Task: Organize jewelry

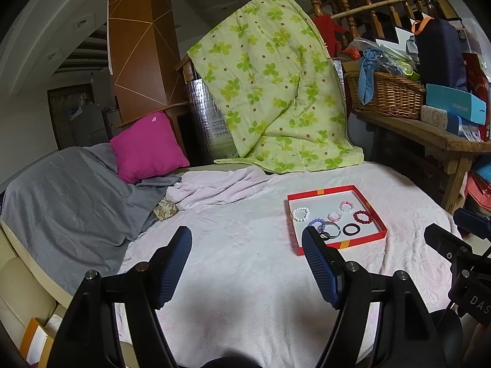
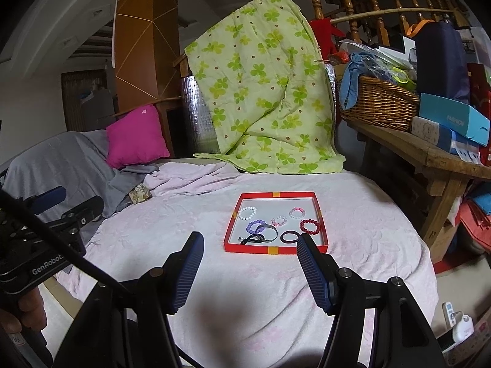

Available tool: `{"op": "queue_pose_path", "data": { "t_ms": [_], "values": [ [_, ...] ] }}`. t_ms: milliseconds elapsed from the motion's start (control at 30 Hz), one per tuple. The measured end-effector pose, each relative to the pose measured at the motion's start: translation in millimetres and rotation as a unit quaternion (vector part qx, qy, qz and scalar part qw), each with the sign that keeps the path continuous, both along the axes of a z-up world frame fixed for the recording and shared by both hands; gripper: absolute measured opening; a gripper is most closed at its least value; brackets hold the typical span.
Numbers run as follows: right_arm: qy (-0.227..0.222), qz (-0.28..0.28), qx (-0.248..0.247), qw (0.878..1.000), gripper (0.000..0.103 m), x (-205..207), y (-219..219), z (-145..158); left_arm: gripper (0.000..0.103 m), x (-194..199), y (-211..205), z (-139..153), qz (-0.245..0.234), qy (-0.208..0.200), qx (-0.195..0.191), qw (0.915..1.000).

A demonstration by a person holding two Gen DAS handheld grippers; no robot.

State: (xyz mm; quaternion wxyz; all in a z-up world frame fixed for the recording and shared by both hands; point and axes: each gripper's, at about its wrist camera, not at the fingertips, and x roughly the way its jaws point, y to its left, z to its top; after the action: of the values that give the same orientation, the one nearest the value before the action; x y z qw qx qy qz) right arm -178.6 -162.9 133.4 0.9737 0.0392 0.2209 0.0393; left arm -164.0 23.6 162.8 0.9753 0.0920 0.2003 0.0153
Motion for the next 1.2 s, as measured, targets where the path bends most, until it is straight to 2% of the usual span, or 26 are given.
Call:
{"op": "queue_pose_path", "data": {
  "t_ms": [1200],
  "values": [
    [-0.001,0.003,-0.011,1.0,0.067,0,9,12,0.075,-6,19,9,0.019,-0.01,-0.023,0.9995]
  ]
}}
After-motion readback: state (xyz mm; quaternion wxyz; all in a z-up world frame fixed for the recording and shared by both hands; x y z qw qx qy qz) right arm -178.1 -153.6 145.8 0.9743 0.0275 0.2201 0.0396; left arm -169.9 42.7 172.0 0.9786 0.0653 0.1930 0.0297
